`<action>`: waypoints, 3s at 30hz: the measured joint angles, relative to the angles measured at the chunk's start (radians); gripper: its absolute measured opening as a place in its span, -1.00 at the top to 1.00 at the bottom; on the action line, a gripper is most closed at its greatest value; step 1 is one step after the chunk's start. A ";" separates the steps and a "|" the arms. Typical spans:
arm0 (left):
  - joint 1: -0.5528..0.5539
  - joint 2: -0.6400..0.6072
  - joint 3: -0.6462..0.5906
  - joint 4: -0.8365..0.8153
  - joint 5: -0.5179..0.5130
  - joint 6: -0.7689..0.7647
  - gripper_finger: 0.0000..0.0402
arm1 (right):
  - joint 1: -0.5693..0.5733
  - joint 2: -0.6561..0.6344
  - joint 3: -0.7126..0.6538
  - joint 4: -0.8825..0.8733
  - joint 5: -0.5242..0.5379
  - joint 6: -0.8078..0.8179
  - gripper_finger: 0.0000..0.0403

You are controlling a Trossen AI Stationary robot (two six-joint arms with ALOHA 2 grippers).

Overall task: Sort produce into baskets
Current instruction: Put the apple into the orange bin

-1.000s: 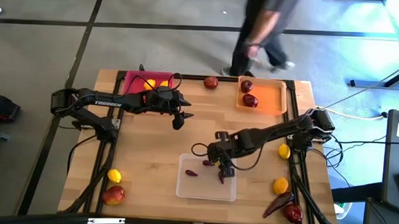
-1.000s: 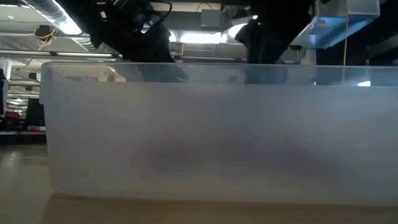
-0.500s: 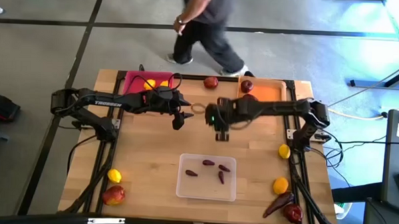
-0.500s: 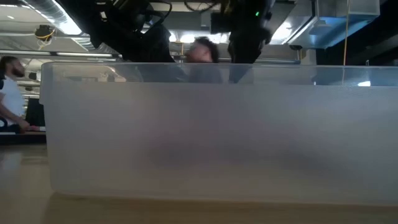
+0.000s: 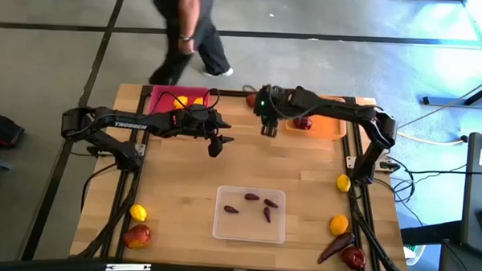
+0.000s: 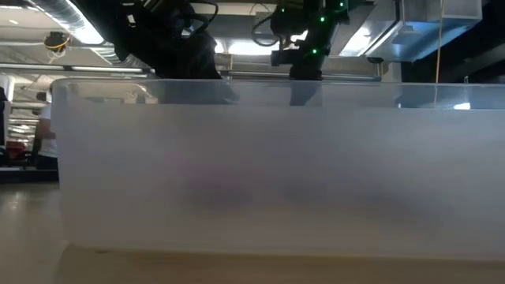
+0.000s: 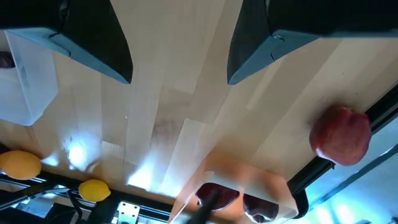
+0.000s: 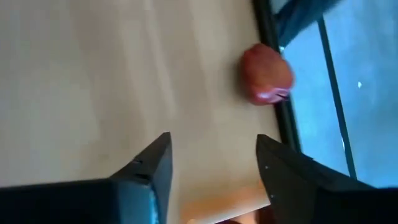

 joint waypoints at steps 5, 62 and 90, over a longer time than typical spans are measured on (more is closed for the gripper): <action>0.000 0.000 0.000 0.000 0.000 0.007 -0.29 | -0.071 0.021 -0.002 0.044 -0.030 -0.038 -0.35; 0.000 0.000 0.000 0.054 -0.004 0.024 -0.29 | -0.290 0.366 -0.002 0.475 -0.220 -0.334 -0.58; 0.000 0.000 0.000 0.053 -0.004 0.023 -0.29 | -0.290 0.117 -0.002 0.268 -0.213 -0.262 0.08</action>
